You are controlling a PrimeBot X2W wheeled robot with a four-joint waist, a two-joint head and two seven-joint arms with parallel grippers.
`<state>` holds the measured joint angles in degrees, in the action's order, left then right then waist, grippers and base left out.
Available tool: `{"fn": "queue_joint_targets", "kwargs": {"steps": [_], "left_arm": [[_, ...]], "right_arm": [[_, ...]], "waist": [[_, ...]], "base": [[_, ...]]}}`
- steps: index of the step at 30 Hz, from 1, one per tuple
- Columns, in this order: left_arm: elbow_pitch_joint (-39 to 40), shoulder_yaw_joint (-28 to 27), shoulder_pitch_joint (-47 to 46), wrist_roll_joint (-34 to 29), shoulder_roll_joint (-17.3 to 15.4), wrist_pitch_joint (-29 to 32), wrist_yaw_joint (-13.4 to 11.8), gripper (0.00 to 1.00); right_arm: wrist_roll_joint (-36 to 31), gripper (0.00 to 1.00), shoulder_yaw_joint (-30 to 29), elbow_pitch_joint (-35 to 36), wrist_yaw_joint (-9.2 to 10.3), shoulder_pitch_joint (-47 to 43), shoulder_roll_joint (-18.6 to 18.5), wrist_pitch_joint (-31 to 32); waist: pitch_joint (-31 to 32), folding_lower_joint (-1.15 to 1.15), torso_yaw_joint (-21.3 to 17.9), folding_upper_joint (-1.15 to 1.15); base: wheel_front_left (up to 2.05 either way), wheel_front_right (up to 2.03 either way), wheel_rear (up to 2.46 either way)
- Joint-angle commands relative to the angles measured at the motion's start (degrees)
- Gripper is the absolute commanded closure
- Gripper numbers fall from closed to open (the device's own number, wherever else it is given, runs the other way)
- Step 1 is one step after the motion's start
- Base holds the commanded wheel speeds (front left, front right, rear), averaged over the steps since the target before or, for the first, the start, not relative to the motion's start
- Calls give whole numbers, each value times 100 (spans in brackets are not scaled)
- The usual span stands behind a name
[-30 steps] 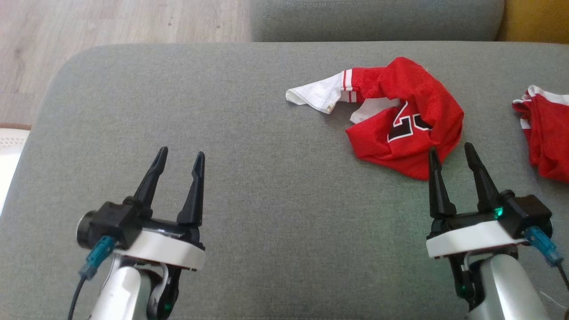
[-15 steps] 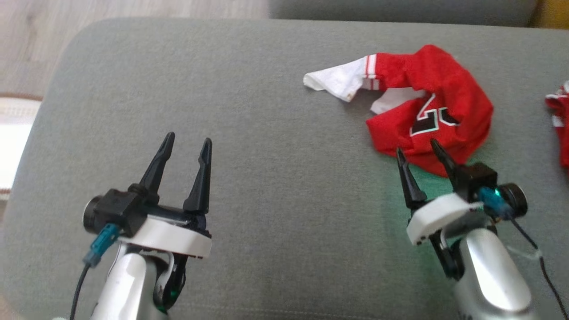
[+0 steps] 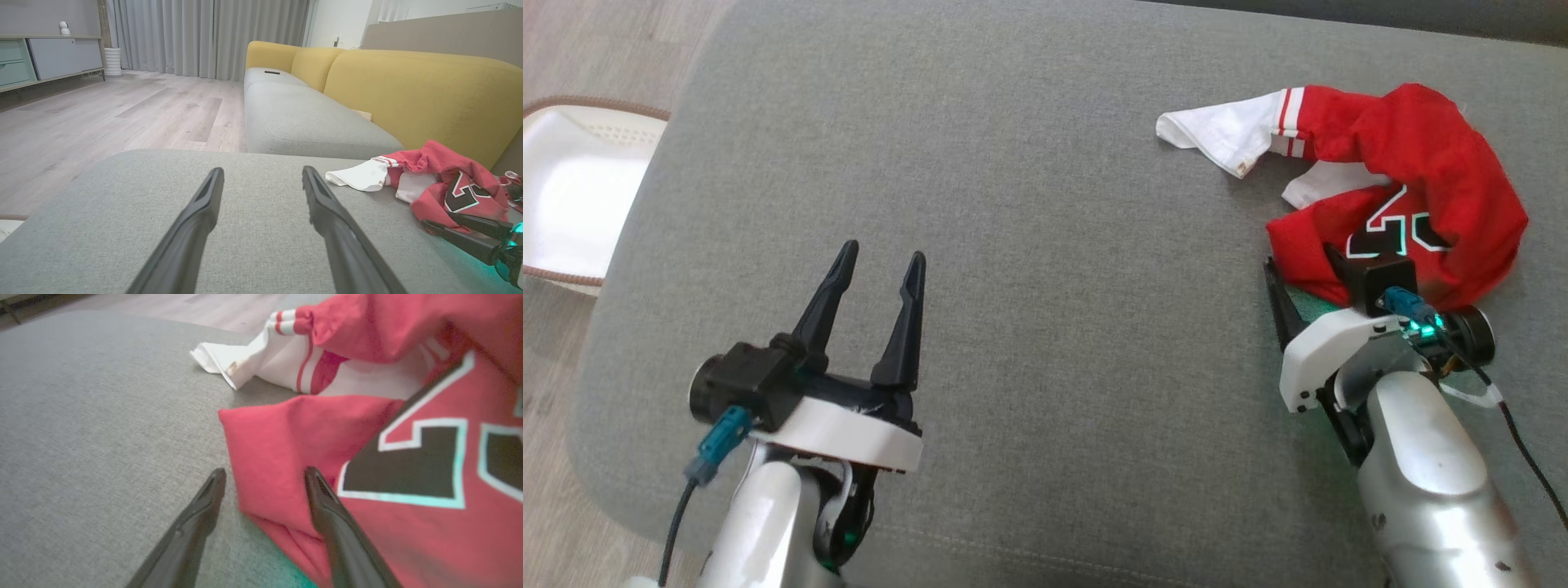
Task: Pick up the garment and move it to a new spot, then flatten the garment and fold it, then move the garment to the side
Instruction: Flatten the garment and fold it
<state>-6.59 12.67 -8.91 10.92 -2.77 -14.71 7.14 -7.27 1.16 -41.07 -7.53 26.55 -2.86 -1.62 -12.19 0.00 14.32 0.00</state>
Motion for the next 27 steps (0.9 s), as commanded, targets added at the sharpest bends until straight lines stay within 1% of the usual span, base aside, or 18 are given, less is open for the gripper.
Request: {"fn": "queue_joint_targets", "kwargs": {"steps": [1, 2, 5, 7, 10, 13, 16, 19, 22, 24, 25, 27], "left_arm": [[178, -141, -281, 47, -13, -29, 27, 0], [180, -148, -273, 56, -13, -29, 28, 0], [172, -163, -259, 55, -12, -29, 30, 0], [158, -176, -251, 54, -12, -29, 31, 0], [151, -194, -224, 64, -11, -29, 32, 0], [155, -210, -179, 67, -11, -29, 33, 0], [158, -236, -104, 65, -11, -29, 34, 0], [155, -243, -18, 75, -11, -29, 34, 0], [161, -247, 68, 94, -11, -29, 34, 0], [168, -245, 111, 106, -11, -29, 34, 0], [174, -240, 132, 118, -11, -29, 34, 0], [165, -225, 137, 123, -11, -29, 34, 0]], "right_arm": [[-20, 83, 97, 51, 4, 222, -1, -162], [-12, 100, 120, -8, 4, 269, -1, -265], [226, 100, 464, -99, 4, 373, -1, -639], [459, 100, 822, -72, 4, 412, -1, -882], [866, 100, 1449, 156, 4, 424, -1, -1112], [1075, 100, 1922, 472, 4, 359, -1, -1180], [1082, 100, 2113, 714, 4, 165, -61, -1026], [1112, 100, 2095, 1053, 4, -175, -413, -679], [1116, 100, 1835, 1473, 4, -595, -906, -229], [1160, 100, 1541, 1753, 4, -877, -1178, 60], [1132, 100, 1208, 1989, 4, -1121, -1394, 327], [1100, 100, 903, 2192, 4, -1328, -1455, 552]], "waist": [[9, 0, 3, 0], [19, 0, -12, 0], [65, 0, -112, 0], [122, 0, -219, 0], [243, 0, -408, 0], [381, 0, -618, 0], [534, 0, -827, 0], [672, 0, -988, 0], [778, 0, -1122, 0], [826, 0, -1190, 0], [846, 0, -1235, 0], [862, 0, -1261, 0]], "base": [[0, 0, 0], [0, 0, 0], [0, 0, 0], [0, 0, 0], [0, 0, 0], [0, 0, 0], [0, 0, 0], [0, 0, 0], [0, 0, 0], [0, 0, 0], [0, 0, 0], [0, 0, 0]]}}
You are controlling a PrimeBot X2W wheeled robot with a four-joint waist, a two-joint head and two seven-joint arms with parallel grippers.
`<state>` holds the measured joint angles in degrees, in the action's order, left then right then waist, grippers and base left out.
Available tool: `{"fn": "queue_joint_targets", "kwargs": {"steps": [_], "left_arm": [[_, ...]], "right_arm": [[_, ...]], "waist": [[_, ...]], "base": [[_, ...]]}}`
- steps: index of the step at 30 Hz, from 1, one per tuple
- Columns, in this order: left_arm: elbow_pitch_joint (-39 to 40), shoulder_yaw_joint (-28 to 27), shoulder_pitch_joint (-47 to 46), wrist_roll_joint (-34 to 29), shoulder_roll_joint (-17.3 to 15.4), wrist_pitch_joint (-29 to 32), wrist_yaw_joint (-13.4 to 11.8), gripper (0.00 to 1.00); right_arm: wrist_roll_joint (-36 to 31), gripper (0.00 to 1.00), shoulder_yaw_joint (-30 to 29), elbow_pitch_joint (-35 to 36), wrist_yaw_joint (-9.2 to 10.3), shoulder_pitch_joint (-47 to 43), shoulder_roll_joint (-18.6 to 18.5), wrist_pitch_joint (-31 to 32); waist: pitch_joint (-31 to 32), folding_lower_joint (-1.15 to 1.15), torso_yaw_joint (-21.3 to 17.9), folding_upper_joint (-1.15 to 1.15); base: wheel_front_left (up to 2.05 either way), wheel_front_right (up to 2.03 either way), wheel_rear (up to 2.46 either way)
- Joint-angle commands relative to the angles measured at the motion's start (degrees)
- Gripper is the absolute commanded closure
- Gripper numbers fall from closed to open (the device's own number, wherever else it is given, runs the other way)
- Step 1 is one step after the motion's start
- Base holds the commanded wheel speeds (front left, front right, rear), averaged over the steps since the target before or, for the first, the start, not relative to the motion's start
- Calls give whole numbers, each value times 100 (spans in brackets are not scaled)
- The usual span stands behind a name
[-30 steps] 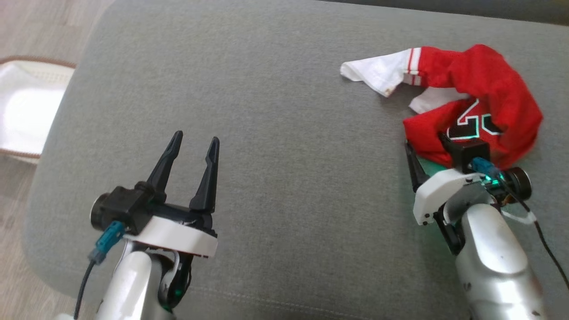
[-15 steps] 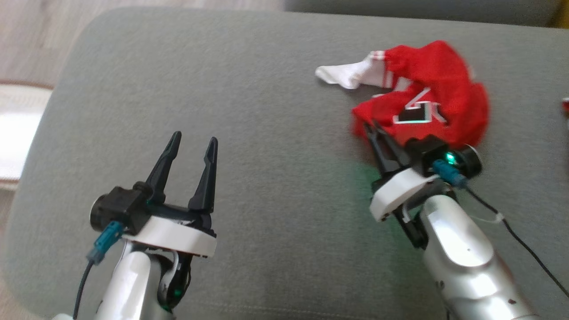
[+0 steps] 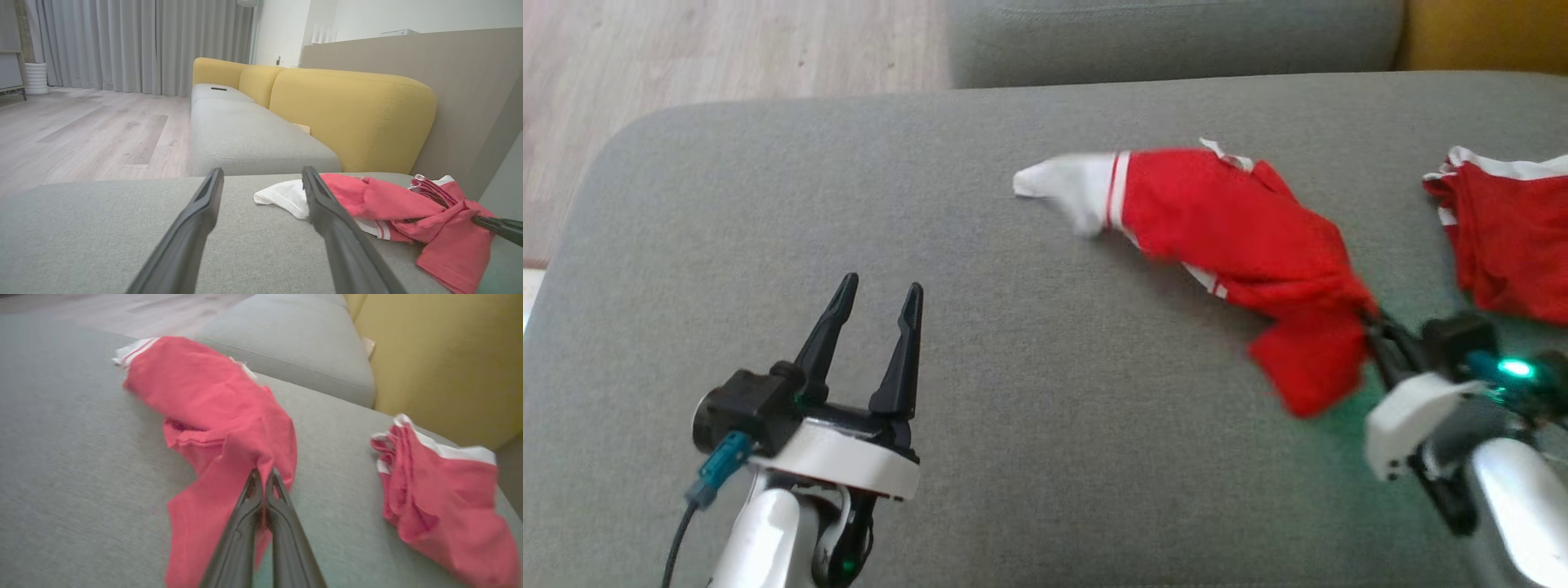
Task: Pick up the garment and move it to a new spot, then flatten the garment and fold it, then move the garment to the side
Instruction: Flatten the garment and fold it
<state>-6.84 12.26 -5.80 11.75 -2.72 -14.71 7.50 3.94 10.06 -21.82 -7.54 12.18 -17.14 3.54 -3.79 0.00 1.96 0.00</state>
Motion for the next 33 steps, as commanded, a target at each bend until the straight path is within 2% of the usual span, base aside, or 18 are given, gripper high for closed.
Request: {"fn": "queue_joint_targets", "kwargs": {"steps": [1, 3, 4, 5, 12, 20, 27, 33], "left_arm": [[188, -175, -173, 43, -16, -29, -2, 0], [186, -168, -175, 49, -16, -29, -2, 0], [183, -163, -177, 53, -16, -29, -2, 0], [175, -155, -179, 54, -16, -29, -2, 0], [155, -167, -212, 55, -16, -29, -2, 0], [244, -220, -208, 53, -16, -29, -1, 0], [260, -137, -199, 41, -16, -29, -1, 0], [280, -30, -188, 47, -16, -29, -1, 0]], "right_arm": [[-63, 100, -145, 343, 5, 25, -17, 150], [-164, 100, -265, 427, 5, -41, -7, 233], [-271, 12, -431, 520, 5, -93, 47, 278], [-349, 0, -583, 613, 5, -139, 152, 298], [-431, 0, -813, 1468, 5, -308, 961, -247], [-192, 0, -321, 2085, 5, -399, 1348, -994], [-111, 0, 250, 1597, 5, -619, 1420, -1313], [14, 0, 332, 1158, 5, -522, 1425, -1568]], "waist": [[26, 0, -34, 0], [28, 0, -39, 0], [28, 0, -43, 0], [29, 0, -43, 0], [26, 0, -21, 0], [46, 0, -29, 0], [34, 0, 50, 0], [-74, 0, 203, 0]], "base": [[0, 0, 0], [0, 0, 0], [0, 0, 0], [0, 0, 0], [0, 0, 0], [0, 0, 0], [0, 0, 0], [0, 0, 0]]}}
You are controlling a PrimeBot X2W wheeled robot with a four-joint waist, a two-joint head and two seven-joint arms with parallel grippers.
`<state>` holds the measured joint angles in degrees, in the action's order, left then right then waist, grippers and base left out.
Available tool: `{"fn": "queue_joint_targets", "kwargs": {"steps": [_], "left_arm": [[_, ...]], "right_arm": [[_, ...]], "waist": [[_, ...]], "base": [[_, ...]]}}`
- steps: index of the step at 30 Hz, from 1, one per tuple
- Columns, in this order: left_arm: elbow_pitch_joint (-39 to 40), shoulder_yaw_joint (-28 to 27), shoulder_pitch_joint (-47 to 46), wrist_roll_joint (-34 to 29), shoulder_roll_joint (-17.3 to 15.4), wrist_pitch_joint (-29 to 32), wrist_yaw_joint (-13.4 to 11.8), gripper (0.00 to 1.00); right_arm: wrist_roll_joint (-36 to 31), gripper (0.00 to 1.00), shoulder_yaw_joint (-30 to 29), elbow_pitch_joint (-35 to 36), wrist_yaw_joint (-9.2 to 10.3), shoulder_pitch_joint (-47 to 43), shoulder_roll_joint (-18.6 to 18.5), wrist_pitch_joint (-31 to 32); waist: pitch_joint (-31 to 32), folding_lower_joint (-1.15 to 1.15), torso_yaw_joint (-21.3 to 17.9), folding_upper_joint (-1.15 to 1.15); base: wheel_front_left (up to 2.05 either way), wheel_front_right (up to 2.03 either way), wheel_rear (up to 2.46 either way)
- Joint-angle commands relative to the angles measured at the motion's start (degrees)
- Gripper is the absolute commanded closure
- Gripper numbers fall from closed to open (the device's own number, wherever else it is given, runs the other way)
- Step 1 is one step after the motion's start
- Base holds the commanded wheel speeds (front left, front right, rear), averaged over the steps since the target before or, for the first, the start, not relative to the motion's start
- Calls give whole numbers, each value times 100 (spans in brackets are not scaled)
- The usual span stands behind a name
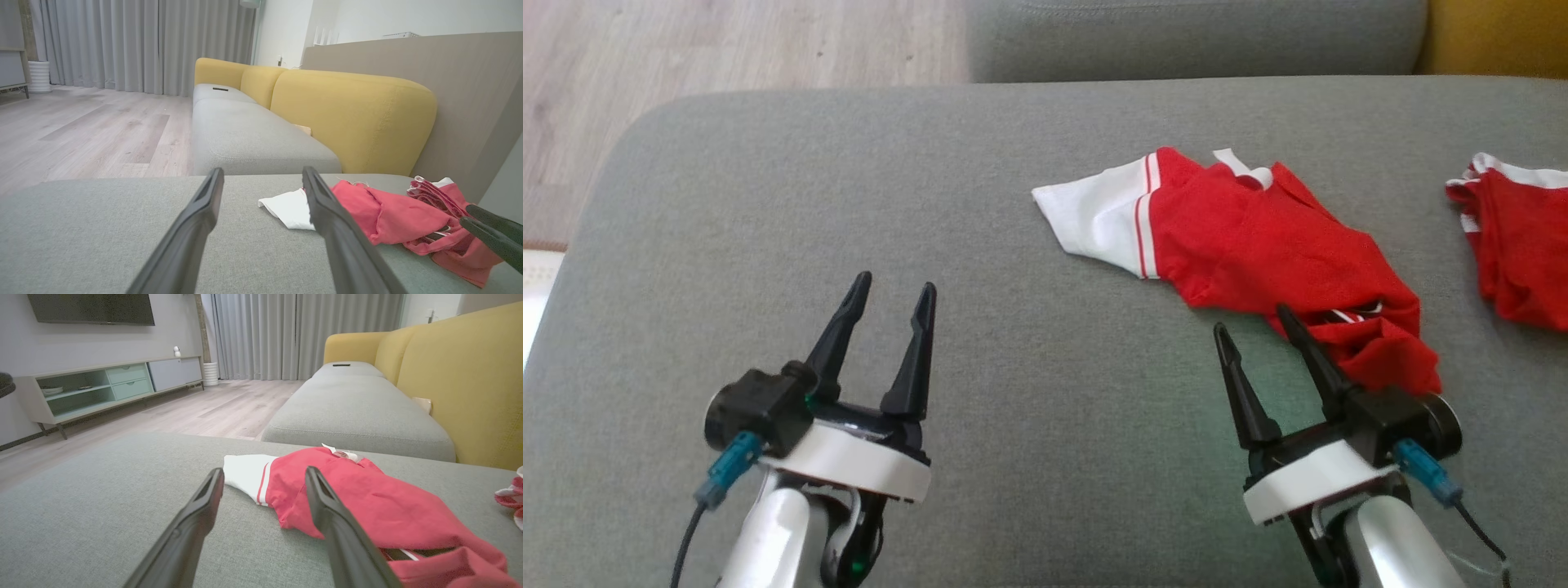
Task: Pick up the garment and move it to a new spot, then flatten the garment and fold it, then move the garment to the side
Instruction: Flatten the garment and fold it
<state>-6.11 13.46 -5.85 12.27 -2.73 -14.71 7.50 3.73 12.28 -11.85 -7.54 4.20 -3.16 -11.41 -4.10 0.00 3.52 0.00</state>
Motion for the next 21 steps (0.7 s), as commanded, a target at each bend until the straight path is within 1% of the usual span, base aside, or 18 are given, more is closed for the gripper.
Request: {"fn": "queue_joint_targets", "kwargs": {"steps": [1, 6, 10, 14, 15, 21], "left_arm": [[209, -138, -191, -5, -15, -29, -1, 0], [228, -25, -313, 26, -15, -29, -1, 0], [240, 88, -436, 100, -15, -29, -1, 0], [209, 240, -569, 196, -15, -29, -2, 0], [209, 240, -569, 196, -15, -29, -2, 0], [176, 433, -733, 374, -15, -29, -49, 0]], "right_arm": [[30, 0, 118, 129, 5, 334, 26, -93], [-163, 0, 153, -5, 5, 710, 27, -72], [-463, 0, 150, -248, 5, 1149, 26, 199], [-617, 0, 188, -812, 5, 1685, -43, 581], [-617, 0, 188, -812, 5, 1685, -43, 581], [-680, 0, 151, -2031, 5, 2457, -273, 1042]], "waist": [[-66, 0, 76, 0], [-266, 0, 321, 0], [-533, 0, 593, 0], [-813, 0, 909, 0], [-813, 0, 909, 0], [-1109, 0, 1369, 0]], "base": [[0, 0, 0], [0, 0, 0], [0, 0, 0], [0, 0, 0], [0, 0, 0], [0, 0, 0]]}}
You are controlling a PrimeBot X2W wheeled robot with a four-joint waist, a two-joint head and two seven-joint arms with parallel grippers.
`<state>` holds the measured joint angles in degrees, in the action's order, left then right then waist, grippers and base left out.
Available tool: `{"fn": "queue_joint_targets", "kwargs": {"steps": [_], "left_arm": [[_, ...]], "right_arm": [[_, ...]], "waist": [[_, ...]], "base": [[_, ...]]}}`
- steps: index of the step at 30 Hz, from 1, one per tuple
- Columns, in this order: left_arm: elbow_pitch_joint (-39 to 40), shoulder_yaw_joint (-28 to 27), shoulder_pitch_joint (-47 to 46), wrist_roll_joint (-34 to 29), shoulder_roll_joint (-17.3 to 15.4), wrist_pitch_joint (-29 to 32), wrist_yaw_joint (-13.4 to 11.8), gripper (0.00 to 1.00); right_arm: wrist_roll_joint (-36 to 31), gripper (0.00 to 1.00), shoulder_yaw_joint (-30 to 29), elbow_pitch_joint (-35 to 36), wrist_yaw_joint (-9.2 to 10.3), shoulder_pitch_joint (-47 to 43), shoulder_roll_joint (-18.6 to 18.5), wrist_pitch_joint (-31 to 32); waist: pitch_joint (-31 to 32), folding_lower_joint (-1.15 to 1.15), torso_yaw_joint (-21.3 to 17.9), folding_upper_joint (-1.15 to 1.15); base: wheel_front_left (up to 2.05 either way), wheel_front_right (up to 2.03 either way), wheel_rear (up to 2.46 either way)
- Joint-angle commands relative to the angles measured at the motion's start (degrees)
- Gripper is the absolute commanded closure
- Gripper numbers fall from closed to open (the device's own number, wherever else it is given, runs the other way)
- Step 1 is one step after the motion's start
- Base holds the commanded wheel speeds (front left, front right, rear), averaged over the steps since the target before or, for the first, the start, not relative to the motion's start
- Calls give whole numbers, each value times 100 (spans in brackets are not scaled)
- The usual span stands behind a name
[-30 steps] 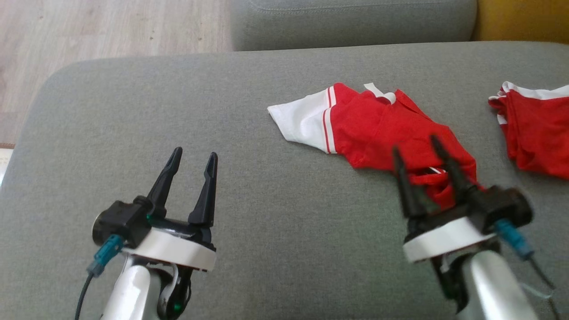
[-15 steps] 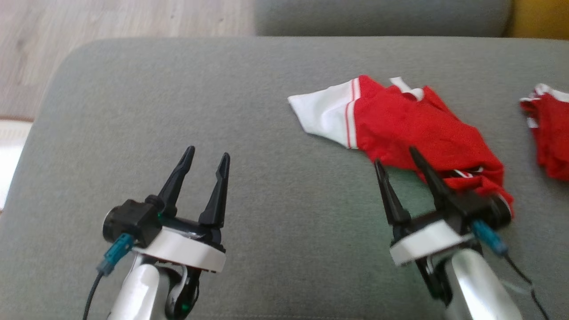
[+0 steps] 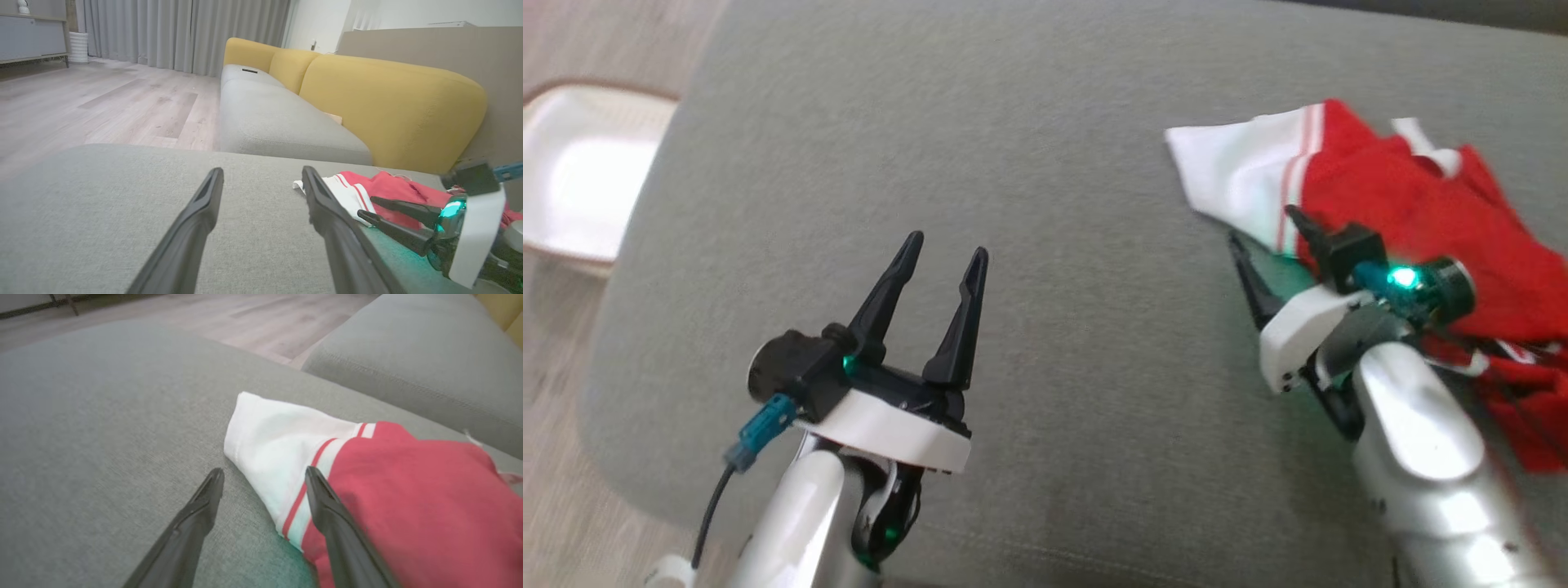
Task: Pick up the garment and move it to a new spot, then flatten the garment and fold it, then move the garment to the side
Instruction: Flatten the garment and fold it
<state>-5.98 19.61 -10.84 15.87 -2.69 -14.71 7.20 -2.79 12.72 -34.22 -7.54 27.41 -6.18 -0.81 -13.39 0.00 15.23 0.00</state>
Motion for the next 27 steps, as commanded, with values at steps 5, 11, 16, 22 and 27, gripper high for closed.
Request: {"fn": "queue_joint_targets", "kwargs": {"steps": [5, 11, 16, 22, 27], "left_arm": [[155, -89, -286, 104, -19, -29, -71, 0], [150, -80, -286, 139, -19, -29, -126, 0], [111, -87, -271, 100, -19, -29, -131, 0], [40, -106, -205, 7, -19, -29, -104, 0], [-20, -130, -67, -58, -19, -29, -82, 0]], "right_arm": [[-301, 0, -129, -701, 5, 582, -79, 206], [-672, 100, -486, -1351, 5, 859, -4, 151], [-545, 100, -345, -1538, 5, 1004, 210, -347], [256, 100, 687, -1309, 5, 1184, 323, -1066], [1526, 100, 1799, -337, 5, 1318, 328, -1282]], "waist": [[-277, 0, 414, 0], [-255, 0, 445, 0], [-121, 0, 312, 0], [195, 0, 111, 0], [489, 0, 13, 0]], "base": [[0, 0, 0], [0, 0, 0], [0, 0, 0], [0, 0, 0], [0, 0, 0]]}}
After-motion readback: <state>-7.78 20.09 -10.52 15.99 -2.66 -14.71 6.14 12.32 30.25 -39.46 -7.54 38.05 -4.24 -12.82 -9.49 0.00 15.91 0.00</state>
